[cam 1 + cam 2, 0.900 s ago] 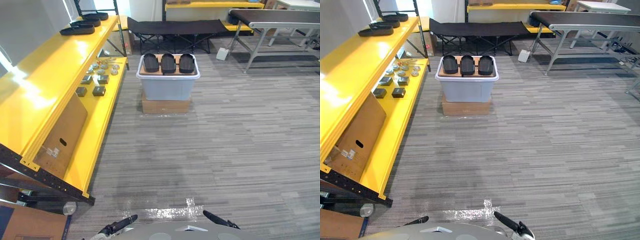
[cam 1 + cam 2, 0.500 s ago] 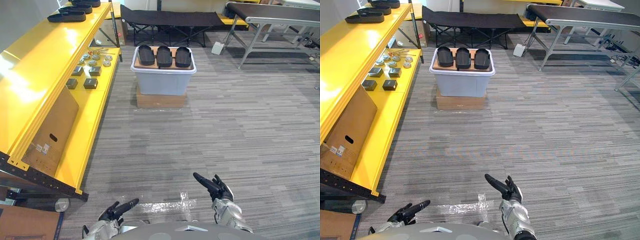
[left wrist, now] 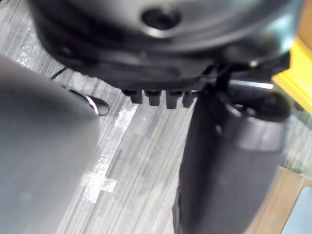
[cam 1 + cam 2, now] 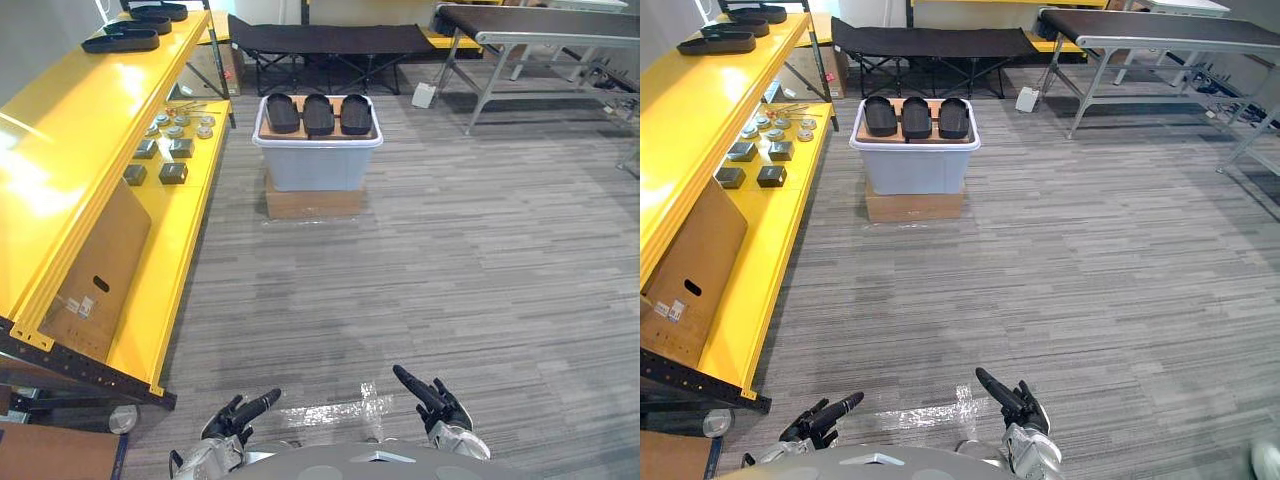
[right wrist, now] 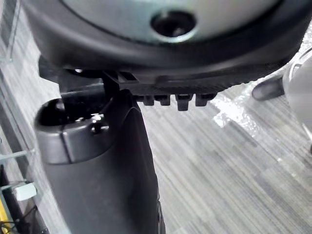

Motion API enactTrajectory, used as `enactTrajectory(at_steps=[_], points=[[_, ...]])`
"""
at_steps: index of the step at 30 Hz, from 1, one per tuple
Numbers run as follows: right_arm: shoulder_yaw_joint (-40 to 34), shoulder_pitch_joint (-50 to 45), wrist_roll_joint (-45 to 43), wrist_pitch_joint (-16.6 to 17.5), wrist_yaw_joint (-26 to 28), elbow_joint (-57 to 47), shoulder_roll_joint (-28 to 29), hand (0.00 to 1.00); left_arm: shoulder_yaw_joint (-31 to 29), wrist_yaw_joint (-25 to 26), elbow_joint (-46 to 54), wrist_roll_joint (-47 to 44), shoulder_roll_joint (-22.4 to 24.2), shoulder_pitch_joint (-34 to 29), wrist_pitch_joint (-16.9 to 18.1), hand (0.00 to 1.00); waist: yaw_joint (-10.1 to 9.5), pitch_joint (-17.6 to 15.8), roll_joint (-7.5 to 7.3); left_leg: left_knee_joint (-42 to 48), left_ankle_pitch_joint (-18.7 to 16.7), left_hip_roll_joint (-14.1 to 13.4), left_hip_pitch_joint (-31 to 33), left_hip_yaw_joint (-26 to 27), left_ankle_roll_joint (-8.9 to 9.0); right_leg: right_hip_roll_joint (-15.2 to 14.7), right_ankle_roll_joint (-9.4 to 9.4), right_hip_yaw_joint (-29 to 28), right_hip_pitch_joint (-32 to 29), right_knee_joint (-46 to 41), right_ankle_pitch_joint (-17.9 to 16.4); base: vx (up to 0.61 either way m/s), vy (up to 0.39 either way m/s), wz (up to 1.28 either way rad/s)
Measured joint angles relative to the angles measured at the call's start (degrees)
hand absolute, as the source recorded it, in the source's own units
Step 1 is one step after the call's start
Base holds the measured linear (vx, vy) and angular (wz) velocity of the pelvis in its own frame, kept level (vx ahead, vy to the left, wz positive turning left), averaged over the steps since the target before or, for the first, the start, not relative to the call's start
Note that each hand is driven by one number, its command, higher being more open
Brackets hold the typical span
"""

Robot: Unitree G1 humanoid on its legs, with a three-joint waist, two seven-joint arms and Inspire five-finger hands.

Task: Walk over and take three plastic housings, then place them on the shelf

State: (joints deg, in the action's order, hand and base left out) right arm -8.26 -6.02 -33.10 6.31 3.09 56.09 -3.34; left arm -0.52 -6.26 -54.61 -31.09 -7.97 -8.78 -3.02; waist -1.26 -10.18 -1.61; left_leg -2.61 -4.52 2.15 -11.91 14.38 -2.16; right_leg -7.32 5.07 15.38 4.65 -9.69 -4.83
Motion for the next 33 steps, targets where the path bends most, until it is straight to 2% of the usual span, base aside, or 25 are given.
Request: enactTrajectory(at_steps=[3,4,5,7,9,10,12,13,14,15,16,17,18,19,20,21,22,23,26,27,28,29,31,32,33], points=[[-0.4,1.3,-3.6,0.1,0.5,-0.2,-0.3,1.00,0.0,0.6,0.7,-0.2,-0.4,2.0,0.7,1.00,0.21,-2.4,-0.25,7.0,-3.2,-0.1,3.3,1.7,-2.40,-4.7,0.23,0.4,-13.0,-22.8,-0.6,-0.04,0.075,-0.27],[-0.3,1.4,-4.3,0.2,0.6,0.4,-0.3,1.00,0.1,1.4,0.7,-0.3,-0.8,2.6,0.7,1.00,0.62,-3.8,-0.96,8.4,-4.0,-0.3,2.7,1.8,-2.75,-5.1,-0.21,0.7,-13.4,-25.1,-1.3,0.00,0.097,-0.17],[0.0,1.2,-4.3,0.1,0.8,1.5,0.2,1.00,0.2,2.4,0.8,-0.5,-1.0,3.0,0.5,1.00,0.97,-4.3,-1.45,9.6,-5.1,-1.1,2.8,1.8,-2.60,-4.1,-1.19,1.2,-13.4,-22.4,-2.0,0.07,0.072,-0.08],[0.0,0.4,-4.2,-0.1,1.0,1.9,1.2,1.00,0.4,2.6,0.8,-0.6,-1.2,3.9,0.0,1.00,1.23,-4.6,-2.03,9.9,-5.6,-2.0,2.7,1.6,-2.17,-2.2,-1.14,1.2,-13.4,-18.3,-1.9,0.09,0.027,-0.08],[-0.9,-0.2,-4.3,-0.5,1.2,2.0,1.2,1.00,0.9,2.6,0.8,-0.3,-1.5,5.0,-1.2,1.00,1.87,-4.8,-1.90,10.4,-6.5,-3.9,2.6,1.4,-1.40,1.6,0.15,0.9,-13.6,-8.1,-0.6,0.12,-0.019,0.01],[-1.0,-1.6,-4.1,-0.5,1.2,2.2,1.0,1.00,1.5,2.6,0.8,0.0,-1.5,5.7,-1.6,1.00,2.15,-4.9,-2.21,10.4,-7.2,-4.0,2.1,0.7,-0.68,2.5,1.77,0.6,-13.6,-1.7,1.0,0.24,-0.064,0.24],[-1.4,-3.6,-3.8,-0.7,1.2,3.1,1.4,1.00,1.7,2.6,0.8,0.0,-2.1,6.1,-2.2,1.00,2.27,-5.3,-3.39,10.4,-8.7,-2.6,-0.5,-0.1,1.31,1.6,1.83,0.0,-13.6,3.0,3.2,0.25,-0.087,0.28],[-1.4,-4.4,-3.7,-1.0,1.2,3.4,1.6,1.00,1.6,2.9,0.8,0.0,-2.1,5.9,-2.2,1.00,2.29,-5.2,-3.65,10.6,-9.4,-2.2,-1.4,-0.1,1.64,1.1,1.24,0.0,-13.4,3.0,3.7,0.30,-0.151,0.16],[-3.2,-5.0,-3.7,-2.3,0.9,4.4,2.1,1.00,1.6,3.6,0.8,-0.4,-1.9,5.4,-2.3,1.00,2.43,-4.8,-3.33,11.8,-12.2,-2.0,-3.1,-0.7,2.73,0.5,-2.15,-0.5,-13.5,1.4,6.4,0.33,-0.165,0.15],[-4.4,-4.7,-3.6,-2.7,0.9,4.4,1.8,1.00,1.6,4.1,0.8,-0.4,-1.2,5.1,-2.3,1.00,3.05,-4.4,-2.09,13.1,-14.2,-3.0,-3.2,-0.9,3.41,0.8,-4.24,0.0,-14.0,-0.8,7.7,0.44,-0.214,0.15],[-4.9,-4.6,-3.4,-2.9,1.0,4.4,1.4,1.00,1.6,4.3,0.8,-0.6,-0.7,4.8,-2.3,1.00,3.25,-4.0,-0.93,13.8,-15.4,-4.1,-3.2,-1.1,4.26,1.6,-4.97,0.3,-14.4,-2.4,7.7,0.33,-0.152,0.11],[-5.3,-4.7,-3.1,-3.6,1.3,4.4,0.3,1.00,1.4,4.5,0.8,-1.0,0.2,3.8,-2.4,1.00,3.48,-3.0,1.05,14.7,-16.6,-6.4,-3.3,-0.9,6.34,3.2,-6.10,1.4,-14.5,-4.1,6.8,0.48,-0.188,0.11],[-5.4,-4.6,-1.8,-4.4,1.3,4.4,-0.5,1.00,0.1,4.7,0.6,-2.5,0.8,2.1,-2.1,1.00,3.26,-1.7,1.65,22.0,-17.4,-8.9,-1.7,-0.9,9.45,4.7,-7.48,2.4,-13.3,-4.0,6.7,0.50,-0.208,0.11],[-5.7,-4.1,-0.1,-4.8,1.3,5.0,-1.3,1.00,-2.6,4.7,0.7,-2.8,1.1,2.4,-1.8,1.00,3.06,-2.0,2.56,36.1,-15.8,-12.4,4.0,-1.3,10.72,6.3,-9.23,3.1,-11.4,-3.7,5.4,0.51,-0.219,0.09],[-5.7,-3.8,1.2,-4.8,1.3,5.0,-1.4,1.00,-3.5,4.8,0.7,-2.8,1.4,2.6,-1.5,1.00,2.83,-2.3,3.23,43.1,-13.4,-14.3,6.9,-1.5,10.70,7.4,-9.98,3.1,-9.7,-2.5,5.0,0.59,-0.266,-0.01],[-5.3,-2.3,3.7,-5.0,1.2,5.2,-2.7,1.00,-5.2,4.7,0.7,-2.8,1.5,2.6,-1.0,1.00,2.41,-3.7,4.32,57.5,-12.5,-17.4,12.9,-2.8,9.94,9.8,-11.60,2.4,-4.4,0.5,3.9,0.50,-0.192,-0.14],[-5.3,-1.4,3.7,-5.0,1.2,5.7,-3.0,1.00,-5.7,4.6,0.2,-2.8,1.6,2.6,-1.0,1.00,2.21,-3.8,4.60,59.8,-12.7,-16.9,14.7,-3.6,9.88,10.2,-11.83,1.7,-2.7,1.1,3.4,0.59,-0.182,-0.50],[-5.3,0.4,5.0,-4.7,1.3,7.2,-3.3,1.00,-6.5,4.8,-0.7,-2.7,2.3,2.4,-1.7,1.00,1.08,-4.1,4.59,59.4,-13.7,-14.3,17.0,-4.7,10.06,10.2,-11.69,0.0,0.5,2.0,3.0,0.37,-0.073,-0.72],[-4.7,3.7,5.9,-4.2,1.4,7.4,-3.2,1.00,-9.9,4.2,-1.1,-3.2,3.5,1.3,-3.2,1.00,-1.47,-4.3,4.32,42.9,-13.6,-9.0,21.9,-3.6,8.50,9.7,-11.19,-4.8,5.2,5.7,2.4,0.49,-0.010,-0.92],[-4.7,5.1,5.9,-4.1,1.3,7.1,-2.9,1.00,-11.0,4.2,-1.2,-2.6,3.8,1.1,-3.1,1.00,-2.26,-4.6,4.03,30.7,-10.8,-6.9,22.7,-3.2,7.79,9.1,-10.77,-6.4,6.8,7.5,2.0,0.34,0.066,-0.75],[-4.5,5.7,5.9,-3.8,1.3,6.8,-2.5,1.00,-11.3,4.2,-1.5,-2.5,4.0,0.6,-3.0,1.00,-2.49,-4.7,4.17,20.7,-6.2,-6.2,23.0,-2.7,7.60,9.1,-9.77,-7.6,8.8,9.3,1.4,0.43,0.117,-0.63],[-3.7,5.8,5.9,-3.7,1.3,6.7,-2.3,1.00,-11.7,4.0,-1.8,-2.5,4.4,-0.3,-3.0,1.00,-2.44,-4.6,4.46,15.3,-3.2,-6.4,23.0,-2.6,7.45,9.3,-8.48,-8.2,10.8,10.0,0.0,0.38,0.132,-0.30],[-2.1,5.2,5.9,-3.7,0.8,6.5,-2.7,1.00,-12.2,3.5,-1.7,-2.6,4.7,-0.8,-3.0,1.00,-2.73,-4.5,4.61,12.2,0.5,-6.8,22.5,-2.2,6.90,9.3,-7.09,-8.7,12.6,9.0,-3.0,0.44,0.190,-0.07],[-1.7,4.7,5.8,-3.7,0.0,6.5,-2.7,1.00,-12.3,3.3,-1.7,-2.5,4.6,-0.5,-3.0,1.00,-3.35,-4.4,3.82,11.6,5.6,-5.9,21.6,-1.5,5.08,8.1,-5.79,-9.2,12.7,6.8,-6.0,0.48,0.215,-0.08],[-1.6,4.7,5.8,-3.7,-0.2,6.5,-2.7,1.00,-12.3,3.2,-1.7,-2.5,4.6,-0.6,-3.0,1.00,-3.46,-4.2,3.41,11.5,6.9,-4.9,21.3,-1.3,3.60,7.1,-5.17,-9.2,12.4,5.3,-7.5,0.48,0.210,-0.08]])
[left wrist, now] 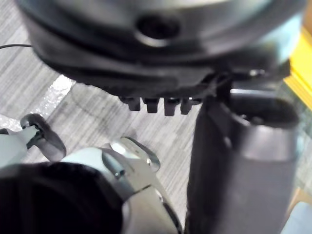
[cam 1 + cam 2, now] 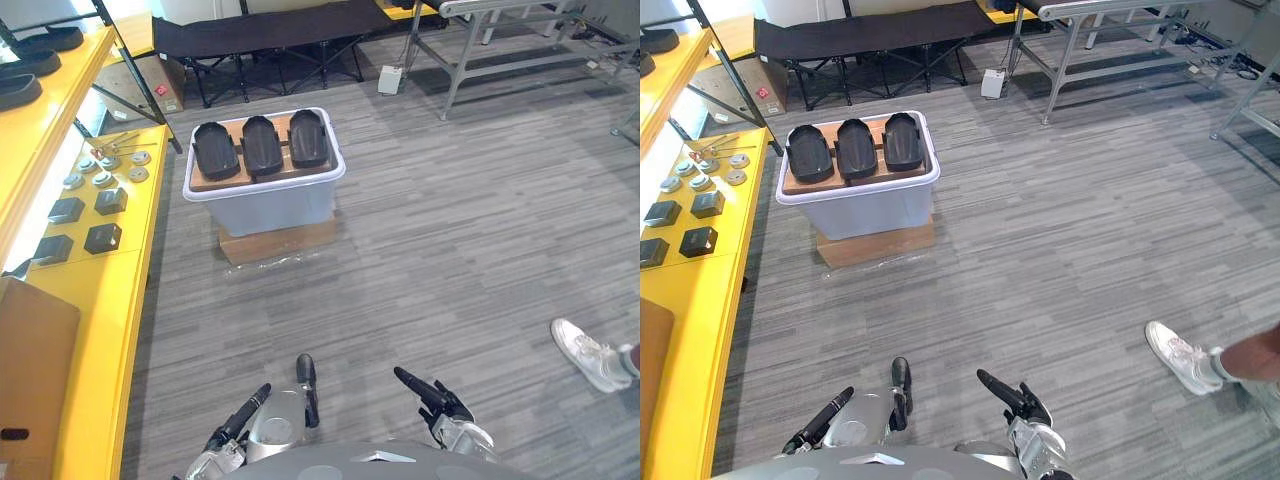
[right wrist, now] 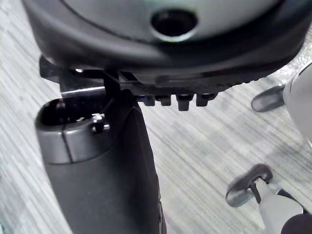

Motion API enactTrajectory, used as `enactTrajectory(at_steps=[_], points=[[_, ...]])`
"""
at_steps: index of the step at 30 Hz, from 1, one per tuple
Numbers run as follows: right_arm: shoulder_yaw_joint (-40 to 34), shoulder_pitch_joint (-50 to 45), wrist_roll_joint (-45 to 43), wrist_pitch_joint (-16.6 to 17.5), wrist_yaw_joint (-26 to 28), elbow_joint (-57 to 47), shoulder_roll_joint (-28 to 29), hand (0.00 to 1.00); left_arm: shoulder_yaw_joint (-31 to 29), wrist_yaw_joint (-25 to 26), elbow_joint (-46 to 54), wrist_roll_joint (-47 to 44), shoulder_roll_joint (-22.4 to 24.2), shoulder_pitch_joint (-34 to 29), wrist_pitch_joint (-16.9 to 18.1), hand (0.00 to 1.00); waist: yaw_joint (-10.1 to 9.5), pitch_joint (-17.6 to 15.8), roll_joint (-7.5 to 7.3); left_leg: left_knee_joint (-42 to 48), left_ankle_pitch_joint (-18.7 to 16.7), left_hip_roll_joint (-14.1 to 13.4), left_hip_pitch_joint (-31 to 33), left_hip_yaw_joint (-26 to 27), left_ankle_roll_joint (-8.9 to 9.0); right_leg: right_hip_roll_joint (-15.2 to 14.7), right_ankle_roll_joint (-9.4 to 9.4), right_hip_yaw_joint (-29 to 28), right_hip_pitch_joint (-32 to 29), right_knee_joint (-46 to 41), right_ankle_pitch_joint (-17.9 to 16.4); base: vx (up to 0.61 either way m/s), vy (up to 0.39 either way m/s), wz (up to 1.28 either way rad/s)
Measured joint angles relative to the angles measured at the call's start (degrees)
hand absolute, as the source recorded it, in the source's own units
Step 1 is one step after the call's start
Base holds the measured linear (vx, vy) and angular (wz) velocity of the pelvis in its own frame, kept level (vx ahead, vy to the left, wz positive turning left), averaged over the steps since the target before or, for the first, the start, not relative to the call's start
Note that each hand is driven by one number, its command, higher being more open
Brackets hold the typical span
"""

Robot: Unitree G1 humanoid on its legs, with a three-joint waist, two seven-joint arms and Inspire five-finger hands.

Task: Walk over and take three plastic housings, then place them on the shelf

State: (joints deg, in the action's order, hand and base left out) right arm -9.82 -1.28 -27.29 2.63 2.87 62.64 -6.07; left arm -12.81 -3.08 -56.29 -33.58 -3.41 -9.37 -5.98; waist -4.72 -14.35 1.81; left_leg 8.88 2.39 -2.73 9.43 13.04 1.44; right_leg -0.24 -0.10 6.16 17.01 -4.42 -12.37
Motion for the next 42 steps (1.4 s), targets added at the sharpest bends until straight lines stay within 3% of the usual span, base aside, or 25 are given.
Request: enactTrajectory(at_steps=[1,2,3,4,5,6,8,9,11,12,13,15,16,19,20,22,24,26,30,33,34,35,36,38,42], points=[[0.4,-0.3,-0.1,0.5,-0.7,0.0,0.1,1.00,0.0,0.0,-0.1,0.0,-0.9,0.0,0.3,1.00,0.14,0.4,-1.81,0.2,0.5,2.4,-0.1,0.1,-2.28,-2.5,2.45,0.0,-1.4,-5.0,-3.3,0.50,0.193,-0.04],[0.7,-0.2,-0.1,1.1,-1.5,0.2,0.0,1.00,0.2,0.1,-0.7,0.0,-1.2,0.3,1.1,1.00,0.30,0.4,-2.21,-0.2,0.1,3.8,-1.1,0.2,-4.70,-4.5,4.80,0.2,-6.0,-15.7,-5.1,0.49,0.198,-0.04],[0.8,-0.1,-0.1,1.6,-1.9,0.2,0.1,1.00,0.1,0.3,-0.9,-0.1,-1.3,0.3,1.2,1.00,0.37,0.2,-2.44,-0.9,-0.4,4.3,-2.2,0.5,-5.04,-5.7,5.76,0.5,-9.0,-23.3,-4.9,0.49,0.203,-0.09],[0.8,0.0,-0.1,2.2,-2.3,0.2,0.6,1.00,0.3,0.5,-1.1,-0.1,-1.8,0.4,1.3,1.00,0.49,-0.4,-3.11,-2.1,-1.2,5.6,-5.5,0.6,-5.58,-9.3,8.44,2.8,-15.4,-38.7,-3.5,0.45,0.187,0.05],[0.9,-0.1,-0.1,2.3,-2.6,0.2,1.0,1.00,1.3,0.7,-1.3,-0.2,-2.2,0.4,1.8,1.00,1.13,-0.6,-3.41,-1.9,-2.5,6.2,-8.5,0.5,-6.43,-12.6,6.67,6.0,-18.9,-47.5,-4.4,0.44,0.162,0.11],[1.1,-0.3,-0.1,2.3,-2.8,0.2,1.2,1.00,1.8,0.8,-1.3,-0.4,-2.2,0.3,2.3,1.00,1.24,-0.7,-3.27,-2.0,-3.3,6.3,-10.1,0.4,-6.62,-13.7,6.05,7.4,-20.0,-48.9,-5.0,0.42,0.131,0.23],[1.3,-0.1,-0.4,3.2,-2.9,0.1,1.1,1.00,3.4,1.4,-1.1,-0.8,-2.6,0.3,3.5,1.00,1.96,-1.2,-2.31,-3.2,-4.4,5.8,-13.9,-0.9,-6.28,-14.2,5.01,10.0,-22.0,-43.2,-5.7,0.36,0.067,0.30],[1.3,0.0,0.0,4.4,-3.1,-0.6,1.3,1.00,4.0,1.9,-0.9,-2.1,-2.6,1.8,3.4,1.00,2.16,-1.1,-2.08,-3.9,-5.1,4.7,-15.0,-2.5,-6.08,-12.4,5.20,10.4,-23.1,-33.8,-5.6,0.33,-0.016,0.57],[1.3,-0.1,0.0,5.6,-3.4,-0.7,1.3,1.00,4.8,2.4,-0.5,-2.6,-2.2,4.9,3.4,1.00,1.93,-1.6,-1.05,-3.6,-6.4,2.9,-14.9,-5.3,-5.51,-8.6,6.83,8.8,-24.7,-15.0,-1.0,0.33,-0.075,0.64],[1.3,-0.3,0.0,5.8,-3.5,-0.6,1.5,1.00,5.2,2.5,-0.5,-2.7,-2.0,6.2,3.3,1.00,1.90,-1.6,-1.41,-2.6,-7.9,2.6,-14.8,-6.7,-4.86,-7.7,7.02,7.2,-25.5,-4.4,4.3,0.35,-0.158,0.55],[0.6,-0.7,-0.2,5.8,-3.5,-0.9,2.0,1.00,4.9,2.8,-0.5,-2.7,-1.5,6.8,3.1,1.00,1.87,-1.9,-2.22,-0.1,-10.2,2.7,-15.0,-7.5,-4.26,-7.9,7.96,5.6,-26.7,-0.6,7.7,0.29,-0.139,0.47],[-0.3,-2.4,-0.1,6.5,-3.7,-2.0,2.6,1.00,3.6,2.5,-0.4,-3.0,-1.5,6.5,3.0,1.00,1.79,-1.6,-3.04,4.5,-14.9,2.9,-15.9,-9.1,-3.04,-8.7,7.42,4.7,-27.0,-1.4,8.7,0.32,-0.246,0.43],[-0.6,-3.2,0.0,7.4,-3.8,-2.7,2.8,1.00,2.9,2.6,-0.3,-3.0,-1.3,6.3,3.3,1.00,1.75,-1.1,-3.45,7.4,-18.0,2.9,-16.5,-10.4,-2.09,-8.9,5.59,4.5,-26.4,-2.9,9.4,0.48,-0.381,0.49],[-1.8,-3.7,-0.6,8.6,-3.8,-2.9,2.4,1.00,2.7,2.8,0.3,-2.8,0.7,4.7,3.4,1.00,2.05,0.5,-0.70,8.4,-22.2,-1.2,-17.2,-14.0,0.47,-6.9,3.59,7.3,-26.9,-8.6,12.4,0.46,-0.365,0.56],[-2.0,-3.7,-0.4,8.9,-4.0,-2.9,2.4,1.00,2.4,2.7,0.3,-2.8,1.2,4.2,3.4,1.00,1.84,1.0,0.14,8.2,-22.1,-2.3,-17.7,-14.0,1.10,-6.2,3.41,8.3,-26.5,-8.8,12.3,0.52,-0.334,0.57],[-2.0,-3.8,0.1,9.2,-4.7,-3.3,2.3,1.00,-0.1,2.1,0.4,-3.3,2.9,3.7,4.8,1.00,1.75,1.0,1.41,19.5,-19.2,-3.9,-13.8,-12.6,4.59,-5.6,0.46,11.3,-23.4,-9.3,10.7,0.41,-0.253,0.53],[-1.7,-4.1,1.3,9.6,-4.4,-3.9,1.9,1.00,-0.7,1.3,0.3,-4.4,3.1,3.0,6.1,1.00,1.52,1.1,1.63,30.9,-17.1,-5.9,-9.8,-12.0,6.02,-5.3,-0.49,12.5,-19.5,-8.4,9.1,0.28,-0.175,0.35],[-0.8,-4.0,2.3,10.5,-3.5,-4.1,1.2,1.00,-0.2,0.6,0.2,-4.6,3.1,2.8,6.3,1.00,1.78,1.5,2.47,34.5,-17.9,-7.8,-7.3,-9.2,5.97,-5.2,-0.76,13.9,-15.5,-6.3,8.6,0.34,-0.116,0.20],[-0.7,-2.3,2.0,11.1,-3.0,-7.6,1.2,1.00,0.8,-0.8,0.3,-4.6,2.3,2.9,6.2,1.00,1.80,1.5,2.28,15.1,-16.7,-8.4,-4.8,-5.2,5.33,-7.4,0.85,14.2,-11.6,-1.7,8.0,0.28,0.017,0.07],[1.6,-2.5,1.1,11.4,-5.3,-11.1,-0.1,1.00,1.6,-0.7,0.0,-4.4,2.2,2.8,6.1,1.00,1.80,1.5,2.65,3.2,-7.2,-7.9,-3.9,-3.9,5.72,-9.6,4.98,13.8,-10.8,-2.1,7.4,0.25,0.255,-0.05],[2.7,-2.7,1.2,11.3,-6.0,-12.0,-0.2,1.00,2.5,-0.6,-0.3,-4.2,2.3,2.5,6.3,1.00,1.84,1.8,3.21,2.6,-1.3,-8.3,-4.3,-3.7,4.55,-9.6,6.83,13.0,-10.0,-2.6,6.5,0.19,0.232,-0.16],[3.5,-2.7,1.2,11.1,-6.8,-12.4,0.3,1.00,3.1,-0.5,-0.4,-4.0,1.3,2.7,6.1,1.00,1.87,1.8,1.65,2.7,-1.4,-7.0,-4.9,-3.0,4.56,-10.8,7.49,12.3,-9.6,-2.3,6.9,0.29,0.257,-0.19],[5.2,-3.0,1.8,11.1,-7.8,-14.4,1.6,1.00,4.8,-0.5,0.1,-4.0,-1.0,2.7,6.1,1.00,1.66,2.2,-1.79,0.6,-1.7,-4.2,-5.7,-1.9,3.51,-13.3,8.52,12.0,-9.6,-0.7,7.5,0.24,0.182,-0.10],[6.3,-2.9,1.8,11.4,-8.7,-16.9,2.8,1.00,5.9,-0.2,0.6,-3.8,-2.5,2.7,5.9,1.00,1.70,2.3,-4.22,-0.6,-1.8,-2.1,-5.9,-1.1,2.52,-15.1,9.84,12.0,-9.7,0.4,8.6,0.26,0.218,-0.03],[7.8,-2.3,2.8,12.6,-12.1,-24.1,3.2,1.00,7.8,1.5,0.7,-3.8,-3.2,2.4,5.6,1.00,1.35,2.2,-3.86,-3.5,-2.3,-0.1,-9.5,-0.8,1.33,-16.0,9.60,12.6,-7.2,1.6,11.6,0.13,0.111,0.01]])
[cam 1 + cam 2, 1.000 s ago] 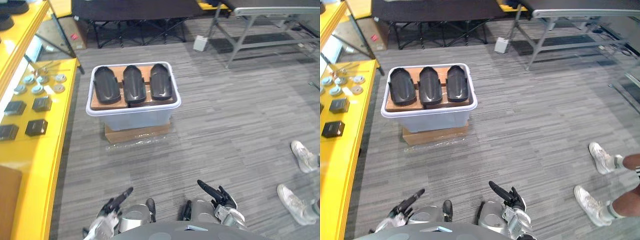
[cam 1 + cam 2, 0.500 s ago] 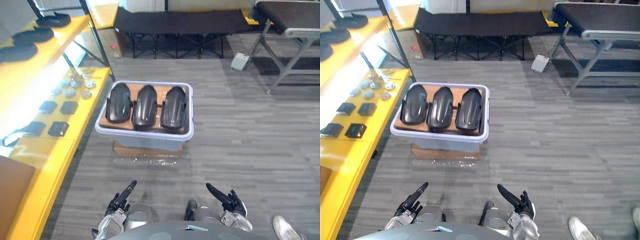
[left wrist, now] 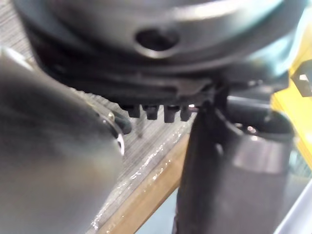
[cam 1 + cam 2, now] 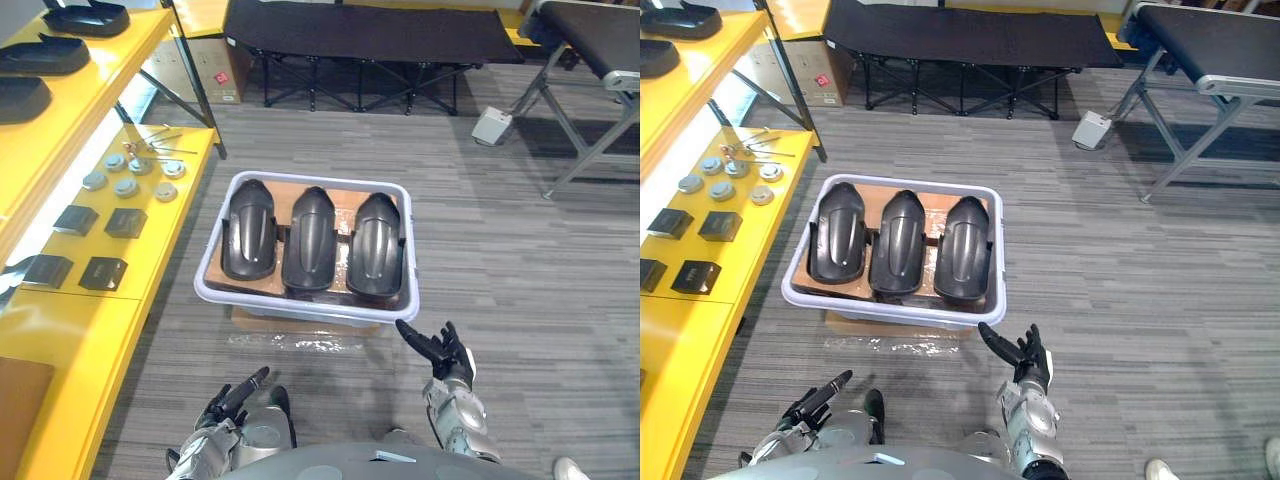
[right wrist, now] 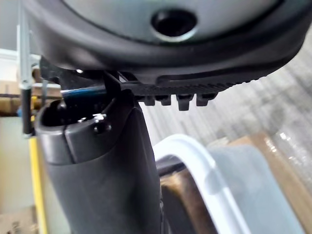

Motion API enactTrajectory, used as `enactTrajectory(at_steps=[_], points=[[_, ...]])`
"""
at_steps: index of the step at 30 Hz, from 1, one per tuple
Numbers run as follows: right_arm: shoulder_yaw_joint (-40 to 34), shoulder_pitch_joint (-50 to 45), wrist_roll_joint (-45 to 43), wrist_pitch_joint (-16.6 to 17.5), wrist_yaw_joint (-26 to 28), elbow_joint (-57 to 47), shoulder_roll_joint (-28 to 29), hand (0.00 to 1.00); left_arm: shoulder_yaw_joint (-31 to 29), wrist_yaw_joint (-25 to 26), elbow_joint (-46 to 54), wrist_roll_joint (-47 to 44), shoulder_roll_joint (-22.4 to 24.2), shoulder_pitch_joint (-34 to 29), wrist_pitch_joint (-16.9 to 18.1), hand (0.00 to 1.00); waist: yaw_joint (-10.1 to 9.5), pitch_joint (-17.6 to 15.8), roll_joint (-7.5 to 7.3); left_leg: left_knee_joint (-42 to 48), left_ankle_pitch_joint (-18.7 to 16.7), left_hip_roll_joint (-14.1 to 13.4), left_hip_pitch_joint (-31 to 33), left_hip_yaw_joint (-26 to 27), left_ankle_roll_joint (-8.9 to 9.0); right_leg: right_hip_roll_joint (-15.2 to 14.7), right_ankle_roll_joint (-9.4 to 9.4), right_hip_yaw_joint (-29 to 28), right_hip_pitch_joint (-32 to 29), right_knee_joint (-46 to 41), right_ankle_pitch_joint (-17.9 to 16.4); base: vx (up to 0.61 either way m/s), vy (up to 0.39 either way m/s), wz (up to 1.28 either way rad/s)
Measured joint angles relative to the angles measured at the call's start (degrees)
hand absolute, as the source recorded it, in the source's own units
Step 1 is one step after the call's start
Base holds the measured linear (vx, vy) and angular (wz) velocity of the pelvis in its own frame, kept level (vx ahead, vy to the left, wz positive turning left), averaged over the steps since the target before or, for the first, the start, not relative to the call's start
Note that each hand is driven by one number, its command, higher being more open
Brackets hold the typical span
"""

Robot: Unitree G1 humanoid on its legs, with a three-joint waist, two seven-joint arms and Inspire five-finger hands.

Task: Walk over and take three plastic housings, then place them on the shelf

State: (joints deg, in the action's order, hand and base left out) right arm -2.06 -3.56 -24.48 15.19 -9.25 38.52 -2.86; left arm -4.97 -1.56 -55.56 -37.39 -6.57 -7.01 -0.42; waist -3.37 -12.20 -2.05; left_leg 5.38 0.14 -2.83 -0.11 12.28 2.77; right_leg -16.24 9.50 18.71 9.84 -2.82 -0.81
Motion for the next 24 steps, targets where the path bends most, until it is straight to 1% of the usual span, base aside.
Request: enactTrajectory(at_steps=[2,3,5,7,8,10,11,12,13,14,16,17,18,19,21,22,24], points=[[0.4,0.6,1.6,0.3,-1.6,-4.3,-0.2,1.00,0.2,0.3,0.1,0.0,-0.2,0.0,-0.3,1.00,-0.45,0.0,0.01,-1.6,0.6,0.0,-1.0,-0.1,-0.05,0.2,0.00,0.1,0.3,0.0,0.0,0.03,0.006,-0.01],[0.4,1.0,1.6,0.3,-1.9,-4.8,-0.4,1.00,0.2,0.3,0.1,0.0,-0.2,0.0,-0.5,1.00,-0.54,0.0,0.02,-2.2,1.0,0.0,-1.2,-0.1,-0.06,0.3,0.00,0.1,0.2,0.0,0.0,-0.03,-0.050,0.02],[0.2,2.7,1.5,0.3,-2.8,-5.1,-1.7,1.00,0.2,0.1,0.1,0.0,-0.3,0.0,-0.9,1.00,-0.66,0.0,0.02,-4.5,2.4,0.0,-1.9,-0.4,0.00,0.4,-0.01,0.8,0.1,0.0,0.0,-0.04,-0.040,0.07],[-1.3,4.5,1.6,0.0,-4.1,-5.1,-3.4,1.00,0.4,0.0,0.0,0.0,-0.3,-0.2,-0.9,1.00,-0.70,0.1,0.12,-8.3,4.9,0.3,-2.8,-1.2,0.00,0.6,-0.01,1.9,-0.1,-0.2,0.0,-0.09,-0.020,0.19],[-2.6,5.8,1.6,-1.0,-5.0,-5.1,-4.2,1.00,0.6,-0.4,0.0,0.0,-0.4,-0.2,-0.8,1.00,-0.78,0.1,0.11,-10.3,6.3,0.4,-2.7,-1.7,-0.08,0.8,-0.01,2.4,-0.7,-0.6,0.0,-0.11,-0.014,0.23],[-4.2,8.0,1.6,-2.7,-5.7,-4.9,-4.9,1.00,0.5,-0.8,0.5,-0.1,-0.6,-0.2,-0.8,1.00,-0.82,-0.8,-0.02,-10.3,6.8,0.2,-2.0,-2.5,-0.13,0.9,-0.01,3.0,-1.1,-1.3,0.0,-0.09,-0.002,0.23],[-4.9,10.7,1.4,-4.6,-6.8,-4.3,-6.5,1.00,0.5,-1.3,1.1,0.0,-1.0,-0.3,-0.6,1.00,-1.21,-1.8,-0.19,-10.5,7.0,0.2,-1.3,-3.5,0.14,0.9,-0.12,3.6,-1.4,-1.9,-0.1,-0.17,0.016,0.26],[-5.2,12.1,1.0,-5.5,-7.4,-4.0,-6.9,1.00,0.4,-1.6,1.2,0.0,-1.2,-0.5,-0.4,1.00,-1.35,-2.0,-0.27,-10.5,7.0,0.2,-0.7,-3.9,0.05,0.9,-0.30,3.9,-1.9,-2.1,-0.2,-0.21,0.026,0.29],[-5.8,16.1,1.0,-6.9,-8.2,-2.3,-7.9,1.00,-0.1,-2.0,1.8,0.0,-1.5,-0.7,0.1,1.00,-1.58,-3.0,-0.64,-10.5,7.3,0.3,0.8,-4.8,-0.12,0.9,-0.77,4.6,-2.9,-2.1,-0.6,-0.23,0.023,0.16],[-6.6,22.0,0.3,-8.4,-9.3,0.4,-9.6,1.00,-0.5,-2.6,2.8,0.0,-2.0,-0.7,0.4,1.00,-2.60,-5.0,-1.19,-10.2,7.4,0.4,3.0,-5.0,-0.27,1.0,-1.31,4.8,-5.0,-1.9,-2.2,-0.20,0.008,0.15],[-6.7,26.5,-1.1,-9.4,-9.9,3.0,-11.7,1.00,-0.5,-3.1,3.5,0.0,-2.1,-0.6,0.5,1.00,-2.95,-6.9,-0.88,-10.2,7.4,-0.1,4.8,-5.2,-0.33,1.5,-1.03,5.0,-6.7,-2.4,-2.4,-0.18,-0.011,0.22],[-7.0,30.4,-1.6,-10.3,-10.1,5.7,-14.0,1.00,-0.4,-3.5,3.3,0.0,-2.1,-0.6,0.3,1.00,-3.31,-9.2,-0.30,-9.4,7.9,-0.5,6.5,-5.8,-0.38,1.6,-1.25,5.5,-7.9,-3.5,-2.6,-0.20,-0.007,0.34],[-7.2,33.0,-1.9,-11.0,-10.1,7.2,-15.7,1.00,-0.4,-3.9,3.3,-0.2,-2.1,-0.6,0.3,1.00,-3.78,-11.3,0.19,-6.7,8.3,-1.1,8.1,-5.9,-0.55,1.8,-1.51,5.6,-8.6,-4.7,-2.6,-0.21,-0.008,0.28],[-7.2,35.6,-3.2,-11.4,-9.8,9.2,-17.8,1.00,-0.8,-4.3,3.4,-0.8,-1.9,-0.5,0.8,1.00,-4.89,-13.4,0.82,-2.0,8.5,-2.1,10.9,-6.1,-0.86,2.2,-1.85,5.6,-9.3,-6.1,-2.7,-0.15,-0.006,0.15],[-7.2,38.7,-3.5,-12.6,-9.7,12.6,-19.8,1.00,-1.0,-5.4,3.8,-0.8,-2.5,-0.2,1.7,1.00,-5.96,-14.2,0.95,2.7,7.4,-2.7,14.7,-7.2,-0.93,2.5,-1.89,6.1,-11.0,-7.7,-2.6,-0.10,-0.013,0.16],[-7.1,40.7,-3.5,-13.2,-9.5,14.1,-20.6,1.00,-0.9,-5.9,4.0,-0.9,-2.8,-0.1,1.8,1.00,-6.08,-14.4,0.85,4.2,7.2,-2.8,16.2,-7.7,-1.01,2.6,-1.93,6.2,-11.8,-8.3,-2.6,-0.07,-0.007,0.15],[-6.0,43.0,-3.5,-14.2,-8.8,16.0,-21.9,1.00,-0.5,-6.5,4.3,-1.4,-3.0,-0.1,1.9,1.00,-6.27,-14.6,0.83,4.9,6.8,-2.8,17.2,-7.8,-1.24,2.6,-1.90,6.1,-12.4,-8.4,-2.6,-0.07,0.005,0.05]])
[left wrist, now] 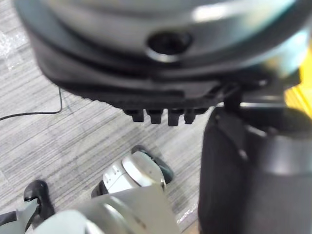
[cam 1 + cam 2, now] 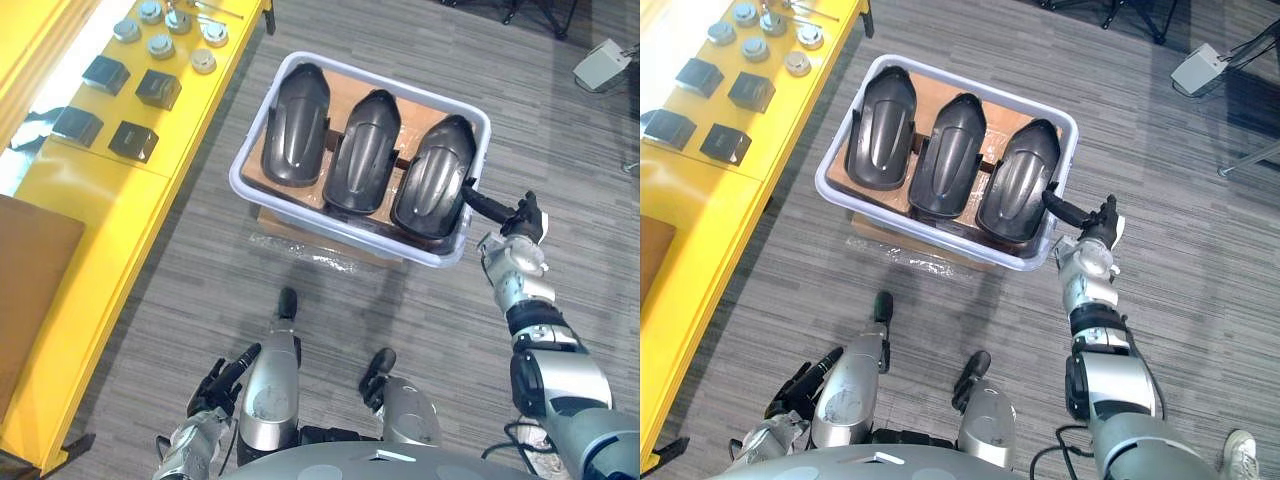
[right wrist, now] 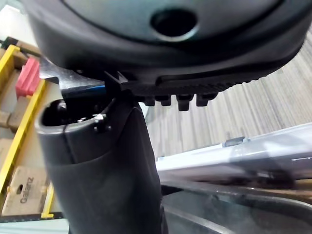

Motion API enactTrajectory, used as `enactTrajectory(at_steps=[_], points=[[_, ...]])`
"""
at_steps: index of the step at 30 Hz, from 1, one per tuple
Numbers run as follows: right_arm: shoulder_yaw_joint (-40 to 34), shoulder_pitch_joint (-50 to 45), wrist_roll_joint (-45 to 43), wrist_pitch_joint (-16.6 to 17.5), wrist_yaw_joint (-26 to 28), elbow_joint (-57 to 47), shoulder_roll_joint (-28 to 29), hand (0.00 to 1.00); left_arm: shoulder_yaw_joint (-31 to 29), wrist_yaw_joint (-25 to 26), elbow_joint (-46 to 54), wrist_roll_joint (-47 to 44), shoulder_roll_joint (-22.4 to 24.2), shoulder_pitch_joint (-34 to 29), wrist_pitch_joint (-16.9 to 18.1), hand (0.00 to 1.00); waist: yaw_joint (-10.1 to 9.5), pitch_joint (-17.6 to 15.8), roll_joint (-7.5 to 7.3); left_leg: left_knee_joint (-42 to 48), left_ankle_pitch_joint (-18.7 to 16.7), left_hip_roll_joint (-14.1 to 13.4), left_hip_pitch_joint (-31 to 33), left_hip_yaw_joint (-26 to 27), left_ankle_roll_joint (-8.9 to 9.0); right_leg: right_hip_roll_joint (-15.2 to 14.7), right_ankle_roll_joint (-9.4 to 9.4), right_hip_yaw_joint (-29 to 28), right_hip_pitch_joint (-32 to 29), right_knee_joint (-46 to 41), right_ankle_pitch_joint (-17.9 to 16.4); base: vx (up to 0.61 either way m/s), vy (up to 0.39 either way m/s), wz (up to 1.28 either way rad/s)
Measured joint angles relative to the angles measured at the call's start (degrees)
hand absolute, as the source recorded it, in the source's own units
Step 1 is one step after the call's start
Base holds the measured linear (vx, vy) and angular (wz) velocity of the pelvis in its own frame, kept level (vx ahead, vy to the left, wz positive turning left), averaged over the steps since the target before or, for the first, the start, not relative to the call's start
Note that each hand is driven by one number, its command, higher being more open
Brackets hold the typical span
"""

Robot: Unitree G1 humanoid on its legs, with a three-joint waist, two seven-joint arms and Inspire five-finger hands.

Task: Walk over and take three plastic housings, then place them on the shelf

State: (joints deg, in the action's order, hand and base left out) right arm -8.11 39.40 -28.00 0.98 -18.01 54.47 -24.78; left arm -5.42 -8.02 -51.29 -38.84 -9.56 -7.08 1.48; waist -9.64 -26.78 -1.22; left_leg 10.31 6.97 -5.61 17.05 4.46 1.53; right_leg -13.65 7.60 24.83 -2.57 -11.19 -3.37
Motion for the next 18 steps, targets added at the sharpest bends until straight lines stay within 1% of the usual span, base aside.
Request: enactTrajectory(at_steps=[2,3,4,6,7,8,10,11,12,14,16,18], points=[[1.2,1.7,0.0,-0.9,0.3,0.9,-1.7,1.00,0.2,-0.3,0.1,-1.3,0.0,0.3,0.4,1.00,-0.27,-0.5,0.07,0.5,-0.3,0.0,0.9,-0.1,-0.19,0.0,-0.22,-0.1,-0.7,-0.3,-0.2,-0.07,0.014,0.00],[1.8,2.9,0.0,-2.0,0.8,2.1,-3.1,1.00,0.6,-0.5,0.1,-1.5,0.0,0.6,0.8,1.00,-0.56,-0.8,0.14,0.6,-0.5,0.0,1.6,-0.2,-0.25,-0.2,-0.09,-0.2,-1.5,-0.7,-0.3,-0.09,0.016,0.00],[2.0,4.2,0.0,-3.2,1.8,3.6,-4.5,0.00,0.9,-0.7,0.1,-1.7,0.0,1.0,0.9,1.00,-0.91,-0.8,0.15,0.5,-0.1,-0.1,2.6,-0.2,-0.35,-0.2,-0.06,-0.3,-2.8,-0.9,-0.4,-0.11,0.013,0.00],[2.2,5.7,0.1,-4.6,3.3,5.8,-5.9,0.00,1.4,-0.8,0.0,-2.5,-0.1,1.5,0.9,1.00,-1.24,-0.9,0.24,0.1,0.3,0.0,4.0,-0.3,-0.30,-0.1,-0.05,-1.0,-4.7,-1.5,-0.4,-0.07,0.000,-0.01],[2.9,6.8,0.2,-6.1,4.6,7.2,-6.8,0.00,2.2,-0.7,-0.2,-3.7,-0.1,1.9,0.9,1.00,-1.29,-1.0,0.43,0.2,0.5,0.0,4.6,-0.2,-0.51,-0.3,-0.07,-1.4,-5.5,-1.8,-0.4,0.00,0.000,0.00],[4.4,7.4,0.8,-7.9,6.6,8.3,-7.8,0.00,2.8,-0.7,-0.6,-4.2,0.0,2.6,0.9,1.00,-1.32,-1.4,1.06,0.2,0.6,0.0,4.6,-0.3,-0.64,-0.3,-0.09,-1.7,-5.5,-1.9,-0.3,0.00,0.000,0.00],[6.0,8.1,0.9,-10.4,9.0,8.9,-8.6,0.00,3.6,-0.6,-0.6,-4.7,0.0,2.6,0.9,1.00,-1.33,-1.7,1.60,0.2,0.6,0.1,4.6,-0.3,-0.77,-0.4,-0.12,-1.9,-5.6,-1.9,-0.3,0.00,-0.004,-0.02],[7.1,9.4,3.2,-12.0,10.0,10.6,-9.2,0.00,4.8,-0.6,-0.6,-6.1,-0.1,2.8,1.0,1.00,-1.41,-2.0,2.14,0.2,0.6,0.1,4.7,-0.1,-0.81,-0.5,-0.16,-2.4,-6.0,-2.4,-0.3,0.00,-0.011,-0.09],[7.3,10.1,5.2,-12.6,10.6,10.9,-10.4,0.00,5.2,-0.6,-0.7,-6.3,0.0,3.0,0.9,1.00,-1.48,-2.1,2.34,0.1,0.7,0.2,4.8,0.0,-0.84,-0.6,-0.25,-2.8,-6.6,-2.8,-0.3,0.01,-0.021,-0.10],[10.0,11.7,9.8,-15.4,14.1,11.1,-13.6,0.00,5.7,-0.6,-1.2,-7.0,0.1,3.4,1.0,1.00,-1.43,-2.4,2.97,-1.3,1.4,0.2,4.7,0.0,-0.70,-0.6,-0.49,-2.9,-7.3,-3.2,-0.5,0.01,-0.031,-0.04],[10.7,11.9,9.8,-15.8,14.6,11.3,-14.2,0.00,6.0,-0.5,-1.2,-7.9,0.1,3.4,1.2,1.00,-1.31,-2.4,3.06,-1.8,1.7,0.2,4.6,-0.1,-0.60,-0.6,-0.66,-2.9,-7.6,-3.5,-0.7,0.02,-0.035,0.01],[10.7,12.5,9.7,-16.9,15.1,12.9,-14.8,0.00,7.4,-0.5,-1.2,-9.1,0.2,3.4,2.2,1.00,-1.31,-2.4,3.34,-2.3,2.3,0.2,4.0,-0.2,-0.40,-0.7,-0.93,-2.9,-7.7,-4.5,-1.4,0.04,-0.058,0.02]])
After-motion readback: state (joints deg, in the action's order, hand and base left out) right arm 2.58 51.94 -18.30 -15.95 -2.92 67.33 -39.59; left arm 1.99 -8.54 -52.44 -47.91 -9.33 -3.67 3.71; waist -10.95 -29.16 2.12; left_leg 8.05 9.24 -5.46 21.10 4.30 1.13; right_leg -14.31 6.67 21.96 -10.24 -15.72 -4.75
